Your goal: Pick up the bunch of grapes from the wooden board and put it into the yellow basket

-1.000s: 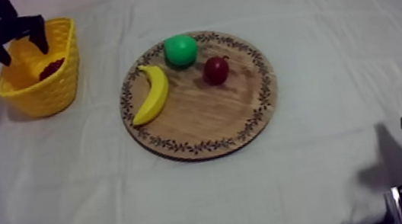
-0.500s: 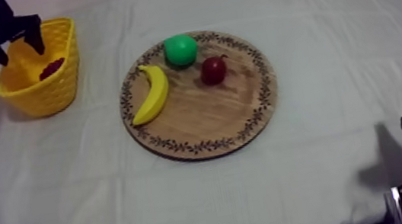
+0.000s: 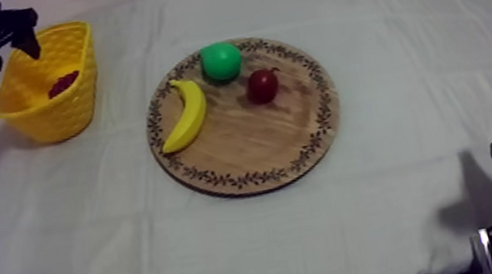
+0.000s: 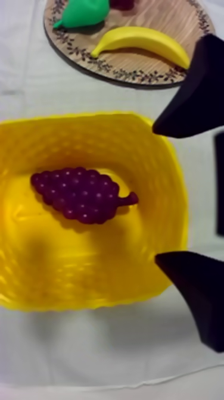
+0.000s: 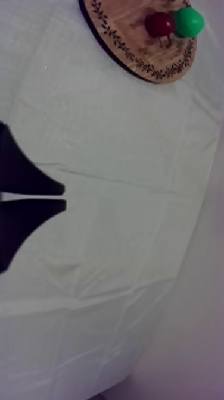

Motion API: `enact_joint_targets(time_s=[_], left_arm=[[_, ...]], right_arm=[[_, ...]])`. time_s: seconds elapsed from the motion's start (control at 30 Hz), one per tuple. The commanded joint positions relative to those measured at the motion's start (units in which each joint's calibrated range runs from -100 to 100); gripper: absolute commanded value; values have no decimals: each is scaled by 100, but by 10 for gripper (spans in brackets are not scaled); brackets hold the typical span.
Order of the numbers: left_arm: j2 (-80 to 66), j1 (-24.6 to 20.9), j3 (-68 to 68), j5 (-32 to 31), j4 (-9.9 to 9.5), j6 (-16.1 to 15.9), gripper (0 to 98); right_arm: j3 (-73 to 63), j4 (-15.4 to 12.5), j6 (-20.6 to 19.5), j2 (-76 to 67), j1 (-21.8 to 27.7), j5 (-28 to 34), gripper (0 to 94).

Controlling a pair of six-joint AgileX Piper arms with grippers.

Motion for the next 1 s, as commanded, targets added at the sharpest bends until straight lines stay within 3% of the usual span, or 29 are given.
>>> enact_joint_targets(time_s=[0.0, 0.4, 0.97], left_arm=[[-345, 7, 294, -239, 7, -10, 632], [-2094, 258, 1887, -1987, 34, -194, 468], [-5067, 446, 4999, -4882, -103, -98, 222]], right_arm=[[-4, -2, 1, 0, 1, 0, 3], [-4, -2, 1, 0, 1, 0, 3], [-4, -2, 1, 0, 1, 0, 3]])
